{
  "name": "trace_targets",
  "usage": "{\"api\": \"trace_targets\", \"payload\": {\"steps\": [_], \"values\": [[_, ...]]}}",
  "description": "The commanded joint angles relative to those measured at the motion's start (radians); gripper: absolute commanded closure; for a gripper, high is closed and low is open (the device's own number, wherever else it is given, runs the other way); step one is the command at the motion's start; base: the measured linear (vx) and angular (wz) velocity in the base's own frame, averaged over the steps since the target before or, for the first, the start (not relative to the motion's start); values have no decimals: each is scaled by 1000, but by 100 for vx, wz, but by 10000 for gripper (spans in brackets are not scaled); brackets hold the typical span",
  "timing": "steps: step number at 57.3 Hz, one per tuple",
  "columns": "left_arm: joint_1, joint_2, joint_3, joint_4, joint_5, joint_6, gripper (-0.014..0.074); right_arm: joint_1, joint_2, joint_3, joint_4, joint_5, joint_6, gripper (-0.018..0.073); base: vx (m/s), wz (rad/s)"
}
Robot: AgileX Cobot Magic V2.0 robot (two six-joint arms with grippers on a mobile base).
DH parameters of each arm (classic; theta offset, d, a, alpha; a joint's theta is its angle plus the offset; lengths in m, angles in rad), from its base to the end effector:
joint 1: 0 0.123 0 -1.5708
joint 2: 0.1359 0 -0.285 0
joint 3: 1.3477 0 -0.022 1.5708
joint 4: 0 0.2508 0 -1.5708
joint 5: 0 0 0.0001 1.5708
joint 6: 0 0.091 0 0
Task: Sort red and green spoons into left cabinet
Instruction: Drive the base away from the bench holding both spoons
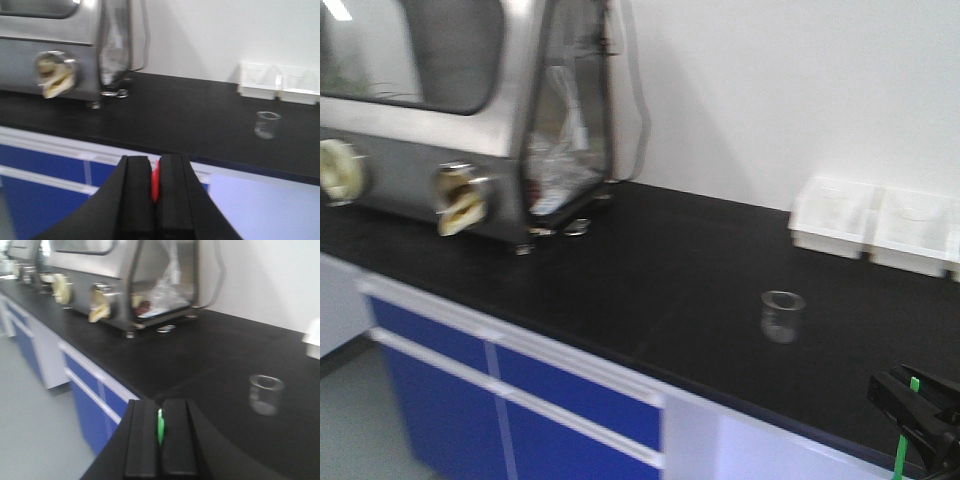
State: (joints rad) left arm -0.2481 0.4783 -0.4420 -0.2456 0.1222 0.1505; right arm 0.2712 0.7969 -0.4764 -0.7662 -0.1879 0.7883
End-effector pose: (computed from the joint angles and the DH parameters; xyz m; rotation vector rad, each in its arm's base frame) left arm 0.1032 -0.0290 0.3157 0.1500 1.6392 -0.2854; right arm 0.1598 0.0566 0.3065 -0.2989 1.6513 0.3365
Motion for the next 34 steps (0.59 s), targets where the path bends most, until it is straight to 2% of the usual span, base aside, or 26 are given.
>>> {"api": "trace_targets", "payload": {"steps": [1, 21, 34], "values": [[-1, 0, -28, -10, -76, -1, 603, 0, -3, -30, 5, -60, 2, 565, -9, 86], [-1, 0, -28, -10, -76, -1, 603, 0, -3, -30, 5, -60, 2, 565, -7, 89], [-1, 0, -28, -10, -76, -1, 603, 0, -3, -30, 5, -60, 2, 565, 0, 67]]}}
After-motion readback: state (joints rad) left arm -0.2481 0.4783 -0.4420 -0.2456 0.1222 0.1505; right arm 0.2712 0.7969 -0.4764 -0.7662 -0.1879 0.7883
